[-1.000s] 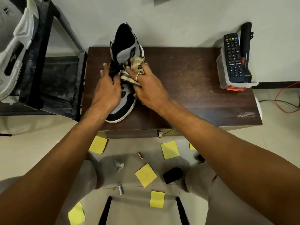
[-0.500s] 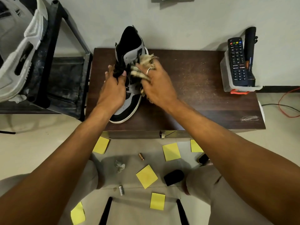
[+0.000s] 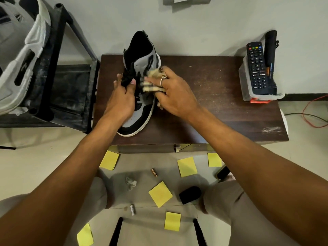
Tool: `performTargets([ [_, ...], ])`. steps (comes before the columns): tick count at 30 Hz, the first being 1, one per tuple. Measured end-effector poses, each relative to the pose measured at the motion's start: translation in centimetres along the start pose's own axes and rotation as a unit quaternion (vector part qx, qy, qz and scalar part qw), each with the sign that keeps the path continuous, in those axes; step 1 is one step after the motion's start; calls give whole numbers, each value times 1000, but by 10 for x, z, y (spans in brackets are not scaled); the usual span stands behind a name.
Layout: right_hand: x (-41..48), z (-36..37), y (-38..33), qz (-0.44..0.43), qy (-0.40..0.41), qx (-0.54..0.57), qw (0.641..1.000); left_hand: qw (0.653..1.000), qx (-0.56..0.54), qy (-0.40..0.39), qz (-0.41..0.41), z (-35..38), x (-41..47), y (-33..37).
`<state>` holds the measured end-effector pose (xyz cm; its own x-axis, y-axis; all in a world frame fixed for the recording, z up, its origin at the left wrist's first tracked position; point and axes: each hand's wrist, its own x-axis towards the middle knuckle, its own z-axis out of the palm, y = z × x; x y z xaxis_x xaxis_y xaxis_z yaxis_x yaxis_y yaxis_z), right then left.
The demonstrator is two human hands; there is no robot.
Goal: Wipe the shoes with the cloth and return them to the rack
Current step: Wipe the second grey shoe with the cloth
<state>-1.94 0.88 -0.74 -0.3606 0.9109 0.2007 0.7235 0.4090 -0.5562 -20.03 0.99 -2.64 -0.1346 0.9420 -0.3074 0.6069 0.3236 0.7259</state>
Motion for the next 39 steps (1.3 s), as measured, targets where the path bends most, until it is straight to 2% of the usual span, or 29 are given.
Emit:
performTargets([
  [3, 0, 12, -12, 25, -45, -17, 999, 1000, -4, 2, -10, 0, 4, -4],
  [7, -1, 13, -15, 13, -80, -30, 996, 1000, -2, 0, -10, 0, 5, -6],
  [11, -2, 2, -11, 5, -124, -29, 992, 999, -46, -8, -11, -1, 5, -3],
  [13, -3, -1, -8, 10, -105, -21, 994, 996, -86, 5, -5, -5, 7, -1],
  [17, -1, 1, -4, 16, 27, 20, 999, 983, -154, 28, 99, -15, 10, 5],
  [18, -2, 5, -6, 20, 22, 11, 1000, 978, -167, 16, 125, -15, 10, 5],
  [21, -3, 18, -14, 27, -61, -28, 997, 973, -166, 21, 161, -9, 10, 4],
  [28, 0, 3, -12, 2, -118, -28, 993, 971, -188, 44, 139, -13, 10, 17],
  [30, 0, 2, -9, 16, -107, -1, 994, 972, -179, 51, 141, -14, 10, 21],
  [34, 1, 6, 0, 40, 62, 71, 995, 971, -194, 52, 128, -18, 12, 24],
  [35, 2, 9, 0, 45, 69, 71, 994, 972, -191, 55, 124, -18, 13, 24],
  [39, 5, 23, -12, 54, -32, 14, 998, 975, -164, 65, 133, -15, 12, 24],
])
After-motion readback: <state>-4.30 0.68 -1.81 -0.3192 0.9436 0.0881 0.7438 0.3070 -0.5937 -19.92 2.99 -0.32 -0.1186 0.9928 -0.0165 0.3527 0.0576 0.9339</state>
